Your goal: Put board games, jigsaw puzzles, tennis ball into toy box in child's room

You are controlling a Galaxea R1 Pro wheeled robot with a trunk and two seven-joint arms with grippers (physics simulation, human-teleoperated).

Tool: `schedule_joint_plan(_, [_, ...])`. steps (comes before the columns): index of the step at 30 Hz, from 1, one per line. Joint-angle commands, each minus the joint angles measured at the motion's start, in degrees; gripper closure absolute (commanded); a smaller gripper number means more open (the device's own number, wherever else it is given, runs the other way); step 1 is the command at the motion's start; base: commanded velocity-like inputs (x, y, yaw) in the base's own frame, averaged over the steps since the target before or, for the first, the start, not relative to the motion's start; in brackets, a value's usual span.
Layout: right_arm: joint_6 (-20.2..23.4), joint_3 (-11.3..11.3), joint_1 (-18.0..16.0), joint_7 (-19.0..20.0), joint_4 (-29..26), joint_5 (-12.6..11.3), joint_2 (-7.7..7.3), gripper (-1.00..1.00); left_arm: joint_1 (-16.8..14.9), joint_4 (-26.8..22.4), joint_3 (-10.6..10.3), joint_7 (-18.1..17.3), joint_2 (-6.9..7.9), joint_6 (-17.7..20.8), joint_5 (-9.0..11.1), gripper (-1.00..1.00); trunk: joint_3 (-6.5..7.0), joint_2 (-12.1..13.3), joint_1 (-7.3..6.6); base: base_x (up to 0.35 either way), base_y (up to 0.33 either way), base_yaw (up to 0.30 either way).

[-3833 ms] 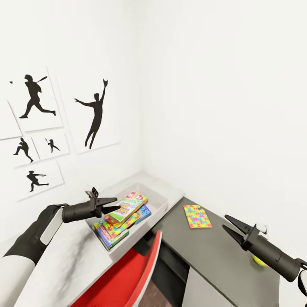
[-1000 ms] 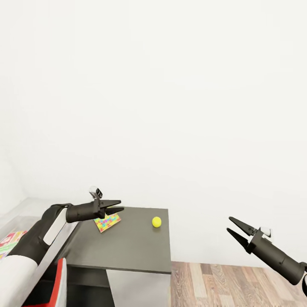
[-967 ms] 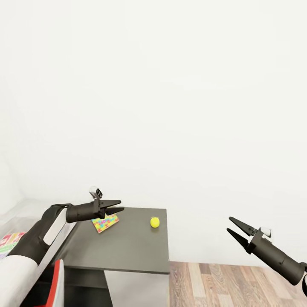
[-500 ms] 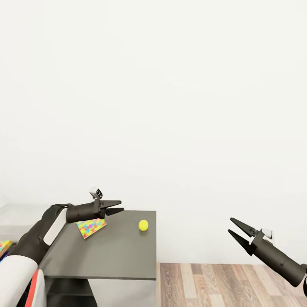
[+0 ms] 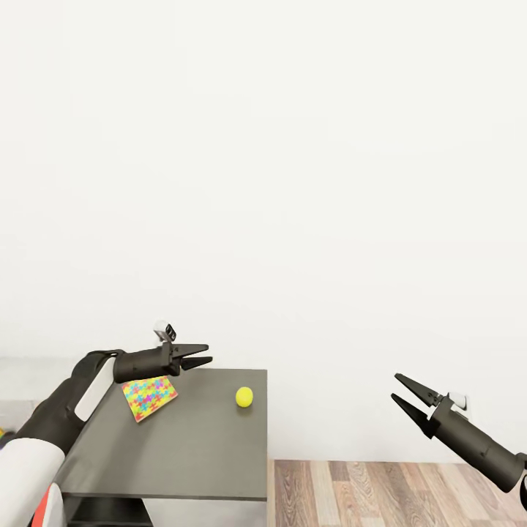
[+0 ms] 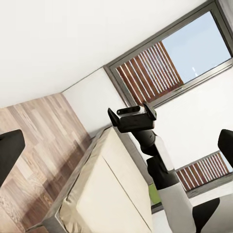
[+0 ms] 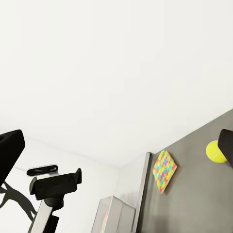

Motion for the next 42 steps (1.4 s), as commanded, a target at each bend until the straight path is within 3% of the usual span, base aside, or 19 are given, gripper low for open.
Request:
schedule_joint_plan(1, [0.3,-0.1,0.0,0.4,0.0,0.3,0.02,-1.00,0.0,0.0,-0.1,-0.1,0.05,0.4,0.2,-1.00,-0.04,-0.1,0.02,0.004,0.000,0.000])
schedule_joint_plan(18, [0.3,0.0,0.0,0.3,-0.3,0.4,0.13,-1.00,0.0,0.1,-0.2,0.2,0.00,0.2,0.1,-1.00,-0.04,-0.1,0.02,0.081,0.021,0.000])
schedule_joint_plan(21, [0.3,0.0,0.0,-1.2,-0.3,0.5,-0.13,-1.00,0.0,0.1,-0.3,1.4,-0.03,0.2,-0.2,-1.00,-0.04,-0.1,0.02,0.007,0.001,0.000])
schedule_joint_plan(24, [0.3,0.2,-0.1,-5.9,-0.3,0.6,-0.45,-1.00,0.0,0.1,-0.1,5.4,-0.05,0.0,-1.3,-1.00,-0.04,-0.1,0.02,0.002,0.000,0.000])
schedule_joint_plan(27, [0.3,0.6,-0.1,-17.0,-0.5,0.5,-0.44,-1.00,0.0,0.1,0.1,11.7,-0.24,0.0,-1.8,-1.00,-0.04,-0.1,0.02,0.000,0.000,0.000])
schedule_joint_plan(28, [0.3,0.7,-0.1,-19.1,-0.6,0.4,-0.40,-1.00,0.0,0.1,0.1,12.4,-0.34,0.0,-1.8,-1.00,-0.04,-0.1,0.02,0.000,0.000,0.000])
schedule_joint_plan(31, [0.3,1.7,-0.1,-30.6,-1.4,0.2,-0.08,-1.00,0.0,0.1,0.3,14.6,-0.70,0.1,-1.8,-1.00,-0.04,-0.1,0.02,0.000,0.000,0.000])
schedule_joint_plan(33, [0.3,2.8,-0.2,-34.5,-1.3,0.1,-0.05,-1.00,0.0,0.1,0.4,14.8,-0.76,0.1,-1.7,-1.00,-0.04,-0.1,0.02,0.000,0.000,0.000])
schedule_joint_plan(37, [0.3,6.4,-0.3,-38.2,-1.6,0.2,0.08,-1.00,0.0,0.1,0.5,14.8,-0.81,0.2,-1.6,-1.00,-0.04,-0.1,0.02,0.000,0.000,0.000])
schedule_joint_plan(38, [0.3,8.3,-0.4,-38.9,-1.8,0.3,0.18,-1.00,0.0,0.1,0.5,14.8,-0.78,0.3,-1.6,-1.00,-0.04,-0.1,0.02,0.000,0.000,0.000])
schedule_joint_plan(42, [0.3,10.4,-0.4,-39.4,-1.8,0.4,0.30,-1.00,0.0,0.0,0.5,13.9,-0.75,0.4,-1.3,-1.00,-0.04,-0.1,0.02,0.004,-0.012,0.000])
